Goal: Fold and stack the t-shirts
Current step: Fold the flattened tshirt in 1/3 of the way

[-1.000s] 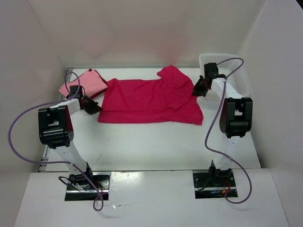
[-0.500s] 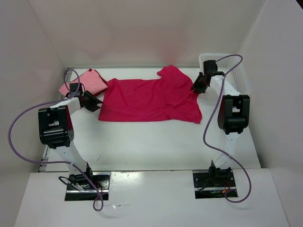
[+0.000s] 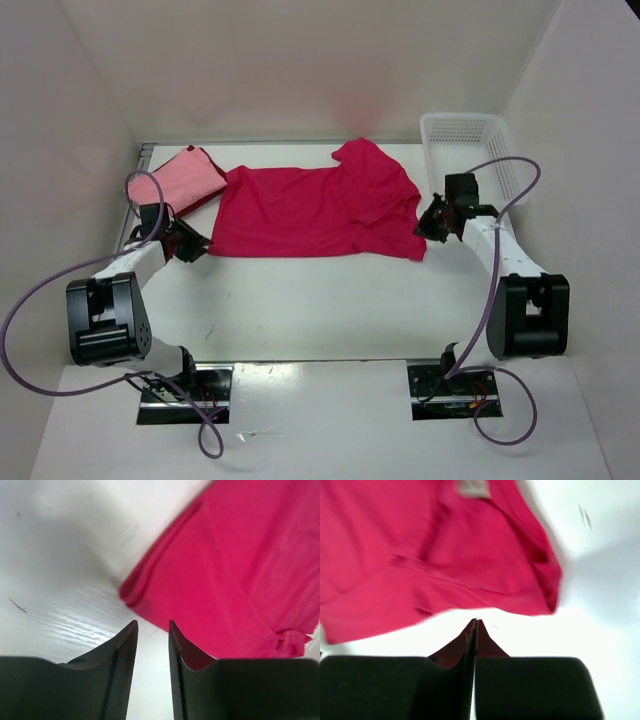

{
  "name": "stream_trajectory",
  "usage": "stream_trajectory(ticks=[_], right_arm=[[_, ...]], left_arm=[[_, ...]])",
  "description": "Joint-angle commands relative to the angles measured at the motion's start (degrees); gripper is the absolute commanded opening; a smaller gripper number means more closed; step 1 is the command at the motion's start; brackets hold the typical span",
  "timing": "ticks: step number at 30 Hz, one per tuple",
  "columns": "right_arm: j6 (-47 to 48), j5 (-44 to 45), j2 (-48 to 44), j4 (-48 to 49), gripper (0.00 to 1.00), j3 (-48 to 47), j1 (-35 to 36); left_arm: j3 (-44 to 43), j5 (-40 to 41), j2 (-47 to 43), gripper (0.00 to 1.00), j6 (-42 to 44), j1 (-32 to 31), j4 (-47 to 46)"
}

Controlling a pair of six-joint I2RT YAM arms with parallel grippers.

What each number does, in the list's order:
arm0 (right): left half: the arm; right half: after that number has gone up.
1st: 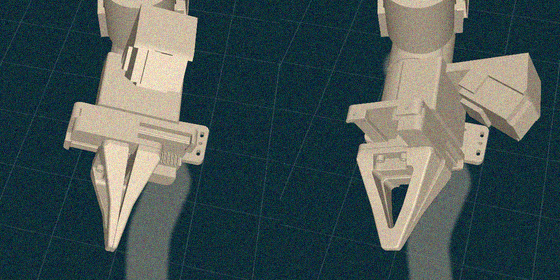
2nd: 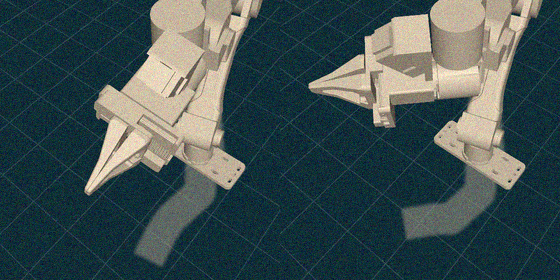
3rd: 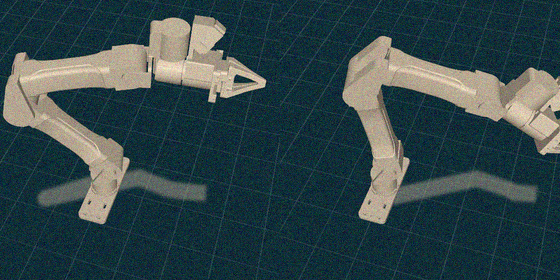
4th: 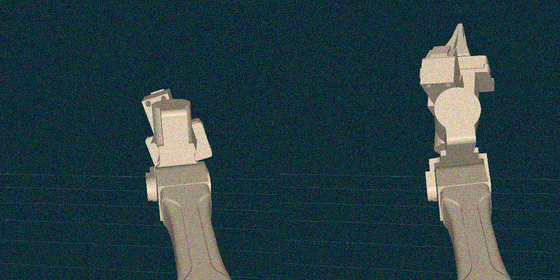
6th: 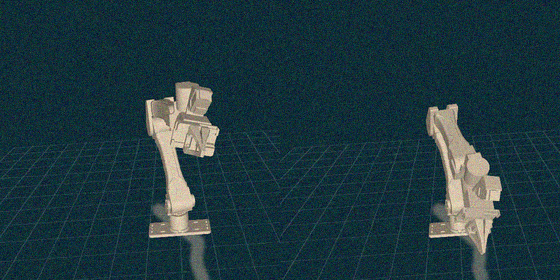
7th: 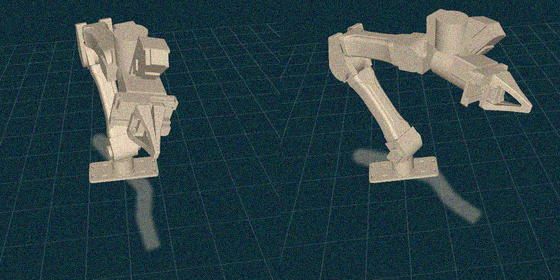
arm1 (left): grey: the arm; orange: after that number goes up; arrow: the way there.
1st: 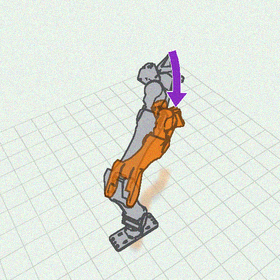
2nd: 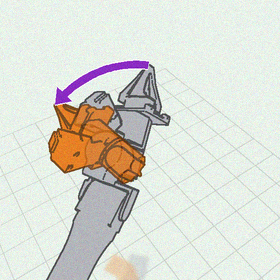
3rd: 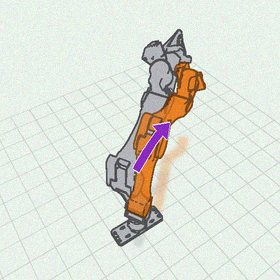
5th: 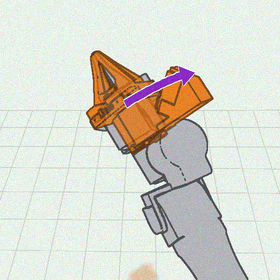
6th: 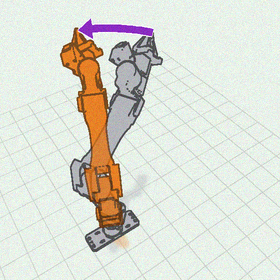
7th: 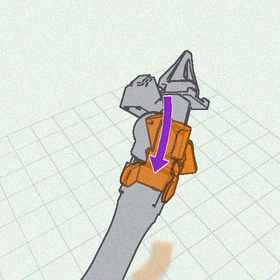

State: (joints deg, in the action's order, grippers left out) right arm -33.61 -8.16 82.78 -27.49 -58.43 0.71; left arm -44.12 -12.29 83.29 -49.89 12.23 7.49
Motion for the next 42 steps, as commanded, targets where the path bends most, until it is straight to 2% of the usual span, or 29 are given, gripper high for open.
stream_trajectory(ticks=[1, 3, 5, 6, 9, 10, 12, 14, 15, 17, 21, 23, 26, 34, 37, 39, 41, 42], right_arm=[[-0.5, 2.5, 1.6, 2.3, 0.00, 4.3, -1.3], [0.1, 2.5, 2.2, 1.8, 0.01, 5.0, -2.9], [0.1, 3.1, 2.2, 1.8, 0.15, 5.5, -3.6], [0.1, 3.8, 2.2, 1.8, 0.32, 5.5, -3.6], [0.1, 4.3, 3.5, 2.5, 0.48, 6.1, -3.6], [0.1, 5.0, 4.7, 2.5, 0.48, 6.1, -3.6], [0.1, 5.5, 5.4, 1.8, 0.48, 6.1, -3.6], [-0.5, 6.1, 5.4, 1.8, 0.48, 6.1, -3.6], [-0.5, 6.1, 5.4, 1.8, 0.43, 6.7, -3.6], [-1.1, 6.8, 5.9, 1.3, 0.40, 6.7, -3.6], [-2.3, 7.4, 5.9, 0.8, 0.35, 7.2, -3.6], [-3.0, 6.8, 6.4, 0.8, 0.35, 7.8, -3.6], [-3.6, 6.3, 7.0, 2.0, 0.41, 8.4, -3.6], [-5.8, 8.4, 14.0, 6.1, 0.41, 5.9, -3.6], [-6.3, 9.7, 14.7, 7.4, 0.24, 5.9, -3.6], [-6.9, 11.3, 14.7, 8.1, 0.08, 5.2, -3.6], [-6.9, 12.0, 13.4, 6.4, 0.01, 4.5, -3.6], [-6.9, 12.0, 12.3, 6.4, 0.01, 4.5, -3.6]], left_arm=[[0.8, -1.2, 3.4, 0.38, -0.9, 0.6, -1.2], [0.8, -1.7, 4.7, 0.38, -1.5, 0.6, -1.8], [1.6, -0.9, 5.3, 0.36, -3.4, 1.1, -2.9], [1.6, -0.9, 5.3, 0.36, -4.0, 1.1, -4.4], [2.2, -1.4, 6.7, 0.35, -5.2, 1.1, -6.1], [1.6, -1.4, 8.1, 0.35, -5.2, 1.1, -6.1], [1.0, -1.4, 9.8, 0.31, -5.2, 1.1, -6.1], [1.0, -1.4, 10.5, 0.21, -5.2, 1.1, -6.6], [1.0, -1.4, 10.5, 0.18, -5.2, 1.1, -6.6], [1.0, -1.4, 10.5, 0.10, -5.2, 1.1, -6.6], [-0.1, -0.9, 11.0, 0.04, -4.7, 1.1, -6.6], [-0.1, -0.9, 11.0, 0.03, -4.7, 1.1, -6.6], [-0.6, -0.9, 11.6, 0.00, -4.7, 1.1, -7.1], [-1.7, -2.0, 12.7, 0.00, -4.2, 1.1, -7.1], [-2.9, -2.0, 13.7, 0.00, -3.5, 1.1, -6.6], [-3.6, -1.4, 13.7, 0.00, -2.2, 1.1, -6.1], [-4.2, -0.9, 13.7, 0.00, -1.5, 1.1, -4.7], [-4.7, -0.2, 13.7, 0.00, -0.7, 1.1, -3.5]])
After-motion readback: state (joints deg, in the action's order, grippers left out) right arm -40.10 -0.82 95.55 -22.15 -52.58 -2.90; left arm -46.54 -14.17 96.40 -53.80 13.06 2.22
